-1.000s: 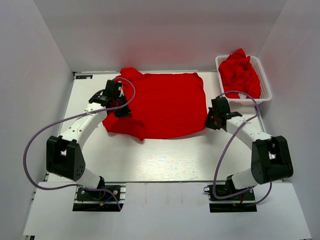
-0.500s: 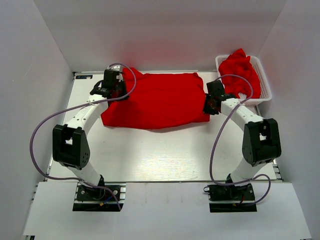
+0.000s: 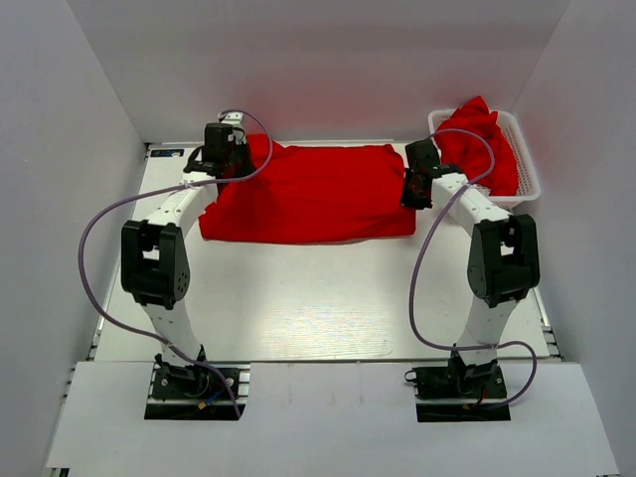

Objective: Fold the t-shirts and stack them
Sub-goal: Fold the flattened tshirt in 1/3 of the way

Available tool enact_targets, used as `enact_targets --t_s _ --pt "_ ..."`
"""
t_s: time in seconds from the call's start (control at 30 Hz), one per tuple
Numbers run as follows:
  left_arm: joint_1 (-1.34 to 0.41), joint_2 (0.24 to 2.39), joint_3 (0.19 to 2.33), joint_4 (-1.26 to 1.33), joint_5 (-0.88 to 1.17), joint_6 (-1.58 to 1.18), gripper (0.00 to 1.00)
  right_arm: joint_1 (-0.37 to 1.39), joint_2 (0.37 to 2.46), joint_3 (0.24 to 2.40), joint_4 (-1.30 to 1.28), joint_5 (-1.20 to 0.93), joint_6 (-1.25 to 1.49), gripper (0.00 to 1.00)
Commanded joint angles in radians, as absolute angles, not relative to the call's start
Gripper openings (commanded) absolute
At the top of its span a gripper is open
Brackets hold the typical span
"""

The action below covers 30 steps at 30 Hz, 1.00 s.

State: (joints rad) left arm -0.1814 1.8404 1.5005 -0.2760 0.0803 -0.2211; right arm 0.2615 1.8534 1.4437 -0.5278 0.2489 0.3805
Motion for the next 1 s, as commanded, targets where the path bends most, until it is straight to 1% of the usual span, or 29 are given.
enact_targets --t_s 0.0,0.2,0.3,0.53,0.67,0.8,0.97 --pt "-0.16 1.865 1.563 -0.247 0.13 -0.19 0.0 0.245 1.881 1.526 -0.554 0.281 0.354 0.0" --pt "-0.137 1.887 1.576 -0.235 0.112 -0.199 0.0 0.227 1.928 1.588 -0.571 0.281 0.351 0.0" --pt "-0.126 1.862 1.575 -0.222 0.121 -0.199 0.0 0.222 1.928 1.597 -0.58 0.272 0.348 0.0" --pt "-0.095 1.763 1.491 -0.181 0.106 -0.21 0.0 0.212 1.919 1.582 -0.575 0.224 0.319 0.0" --pt "-0.095 1.753 1.482 -0.163 0.097 -0.21 0.0 0.216 1.931 1.589 -0.563 0.183 0.302 0.0" --pt "-0.084 1.819 1.508 -0.143 0.139 -0.21 0.0 0.21 1.954 1.614 -0.568 0.193 0.304 0.0" --pt "-0.084 1.936 1.611 -0.166 0.187 -0.187 0.0 0.206 2.003 1.649 -0.571 0.192 0.302 0.0"
